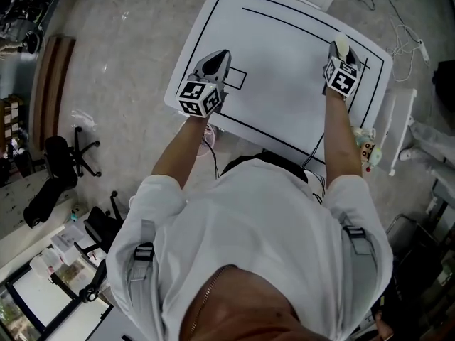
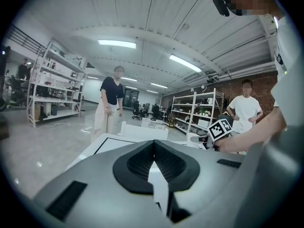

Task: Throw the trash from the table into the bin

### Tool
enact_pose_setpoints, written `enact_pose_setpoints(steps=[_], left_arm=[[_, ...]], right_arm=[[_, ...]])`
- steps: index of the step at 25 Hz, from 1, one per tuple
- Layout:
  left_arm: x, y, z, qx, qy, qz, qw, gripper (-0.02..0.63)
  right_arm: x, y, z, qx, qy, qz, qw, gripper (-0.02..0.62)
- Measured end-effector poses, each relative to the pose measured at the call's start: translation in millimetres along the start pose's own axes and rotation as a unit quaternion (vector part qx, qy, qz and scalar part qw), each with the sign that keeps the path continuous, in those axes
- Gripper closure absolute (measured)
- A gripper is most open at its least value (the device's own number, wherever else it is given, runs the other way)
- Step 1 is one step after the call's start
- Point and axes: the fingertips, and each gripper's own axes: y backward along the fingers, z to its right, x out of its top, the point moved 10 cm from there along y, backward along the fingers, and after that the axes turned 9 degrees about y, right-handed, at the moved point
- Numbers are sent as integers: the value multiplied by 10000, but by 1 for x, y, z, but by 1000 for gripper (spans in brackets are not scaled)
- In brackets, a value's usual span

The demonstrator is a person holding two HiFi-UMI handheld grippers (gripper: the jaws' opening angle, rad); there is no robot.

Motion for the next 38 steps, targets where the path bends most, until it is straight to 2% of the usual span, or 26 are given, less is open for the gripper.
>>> enact_pose_setpoints(steps=[5,9,16,22,30,33,38], left_arm=[[0,34,-3,225,41,191,9996,597],[-1,73,-12,530,93,403,9977,597],[-9,169,-37,1301,230,794,9880,597],[-24,262,-50,1989,390,1139,9726,597],[-57,393,-61,3021,665,1522,9387,597],[-75,437,-62,3348,777,1589,9256,597],[-109,496,-57,3791,1049,1620,9050,597]], right_arm=[[19,17,-40,534,265,297,9978,402],[35,35,-90,1119,528,563,9907,402],[65,80,-206,2411,905,1035,9607,402],[71,133,-305,3395,1280,1248,9235,402],[60,207,-423,4556,1693,1362,8632,402],[43,237,-462,4947,1847,1313,8390,402],[8,274,-516,5422,2078,1095,8068,403]])
